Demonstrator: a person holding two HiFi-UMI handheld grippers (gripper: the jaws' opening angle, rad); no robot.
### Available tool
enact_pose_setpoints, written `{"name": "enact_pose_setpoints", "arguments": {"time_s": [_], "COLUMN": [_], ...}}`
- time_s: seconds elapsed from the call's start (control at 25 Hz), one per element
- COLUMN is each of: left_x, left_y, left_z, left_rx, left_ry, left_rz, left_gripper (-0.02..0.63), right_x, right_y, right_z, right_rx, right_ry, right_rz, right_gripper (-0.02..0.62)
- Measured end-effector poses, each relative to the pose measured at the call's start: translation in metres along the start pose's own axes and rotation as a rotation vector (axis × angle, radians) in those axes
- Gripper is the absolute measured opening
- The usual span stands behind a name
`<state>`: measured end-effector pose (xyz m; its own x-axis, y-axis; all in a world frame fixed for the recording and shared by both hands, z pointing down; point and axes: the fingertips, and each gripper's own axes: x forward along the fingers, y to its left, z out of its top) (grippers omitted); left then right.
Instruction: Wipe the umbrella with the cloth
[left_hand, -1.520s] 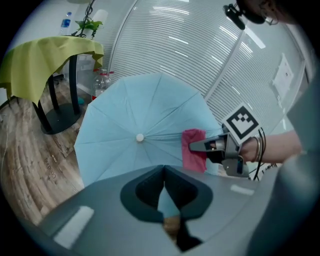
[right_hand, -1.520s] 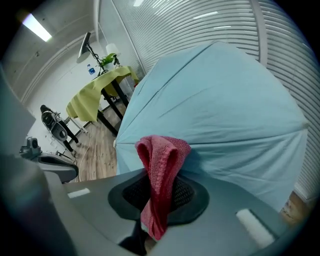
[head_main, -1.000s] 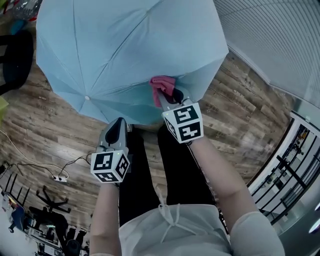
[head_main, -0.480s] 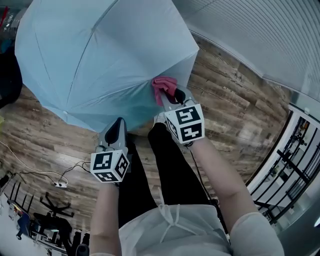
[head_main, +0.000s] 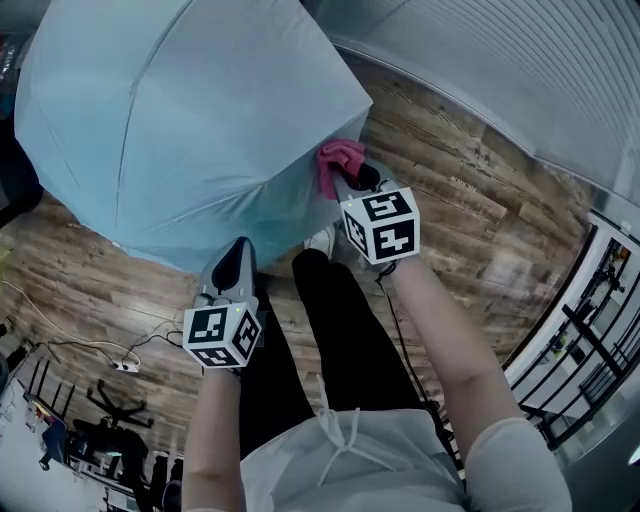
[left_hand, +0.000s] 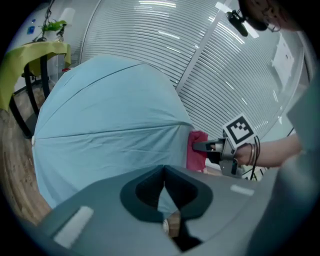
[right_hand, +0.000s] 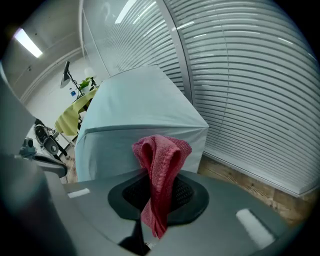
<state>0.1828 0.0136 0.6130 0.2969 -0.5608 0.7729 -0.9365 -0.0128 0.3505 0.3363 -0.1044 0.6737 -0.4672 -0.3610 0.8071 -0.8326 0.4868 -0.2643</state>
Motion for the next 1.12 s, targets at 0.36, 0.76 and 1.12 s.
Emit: {"name": "enact_pose_setpoints", "arguments": {"time_s": [0.36,0.76,1.12], "left_x": [0.027,0.022,-0.014], "left_y": [-0.03,-0.054,-0.035], "left_z": [0.003,0.013,0.023], "left_rx": [-0.016,0.01,0.08], "left_ry": [-0.01,-0.029,-0.045], "left_rz": [0.004,-0.05,-0.155], "left_gripper": [0.006,0.006,0.006], "right_x": [0.008,-0.022,-0.071], "right_y": [-0.063,-0.087,-0.034], "right_z": [-0.004,-0.009,-0.023], "right_rx": [-0.015,0.002,0.089], "right_ry": [0.035,0.044,0.034], "right_rz": [-0.045,-0.157,-0.285], "right_gripper": [0.063,0.063,0.063]}}
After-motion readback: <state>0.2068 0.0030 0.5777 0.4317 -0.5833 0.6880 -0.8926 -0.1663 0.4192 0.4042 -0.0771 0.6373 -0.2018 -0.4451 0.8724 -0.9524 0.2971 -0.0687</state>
